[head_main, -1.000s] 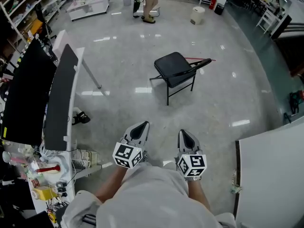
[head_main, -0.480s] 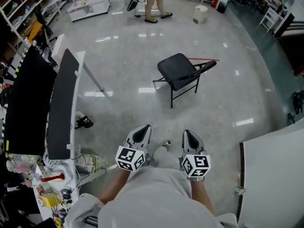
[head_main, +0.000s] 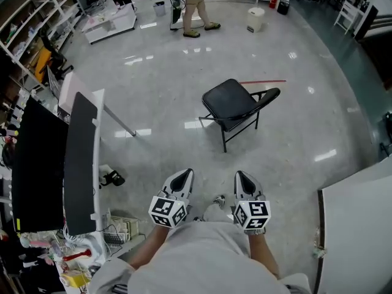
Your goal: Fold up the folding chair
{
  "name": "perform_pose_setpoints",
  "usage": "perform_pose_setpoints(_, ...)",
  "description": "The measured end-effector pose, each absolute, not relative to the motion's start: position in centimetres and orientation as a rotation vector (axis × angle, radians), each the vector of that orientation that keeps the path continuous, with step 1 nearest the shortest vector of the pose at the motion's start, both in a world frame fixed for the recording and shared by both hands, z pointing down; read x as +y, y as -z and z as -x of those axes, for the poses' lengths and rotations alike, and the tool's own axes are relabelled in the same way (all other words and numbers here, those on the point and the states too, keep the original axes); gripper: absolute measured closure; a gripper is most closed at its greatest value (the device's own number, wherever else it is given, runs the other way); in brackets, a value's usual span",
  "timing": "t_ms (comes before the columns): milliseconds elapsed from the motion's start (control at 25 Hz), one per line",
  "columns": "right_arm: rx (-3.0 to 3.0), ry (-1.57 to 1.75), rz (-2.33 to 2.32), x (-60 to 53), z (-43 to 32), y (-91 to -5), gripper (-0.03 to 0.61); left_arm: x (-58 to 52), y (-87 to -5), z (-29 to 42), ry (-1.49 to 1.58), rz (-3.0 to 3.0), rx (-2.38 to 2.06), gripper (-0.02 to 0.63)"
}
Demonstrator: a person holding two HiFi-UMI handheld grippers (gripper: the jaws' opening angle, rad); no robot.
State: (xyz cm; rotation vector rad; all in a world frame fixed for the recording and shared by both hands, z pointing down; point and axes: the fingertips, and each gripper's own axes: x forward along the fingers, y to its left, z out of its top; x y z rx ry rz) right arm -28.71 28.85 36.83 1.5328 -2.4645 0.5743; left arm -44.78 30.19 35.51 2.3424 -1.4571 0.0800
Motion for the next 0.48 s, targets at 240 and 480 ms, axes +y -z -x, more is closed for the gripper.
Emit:
perform_pose_setpoints(240, -2.477, -0.548, -1.525, 23.1, 26.4, -36.2, 0.577, 23.8, -34.2, 42.4, -0.064, -2.370, -1.482, 0.603)
perform_pose_setpoints(480, -2.443, -0.570, -1.571, 19.5, 24.9, -36.3, 0.577, 19.7, -34.0, 41.2, -0.064, -2.391, -1.467, 0.603)
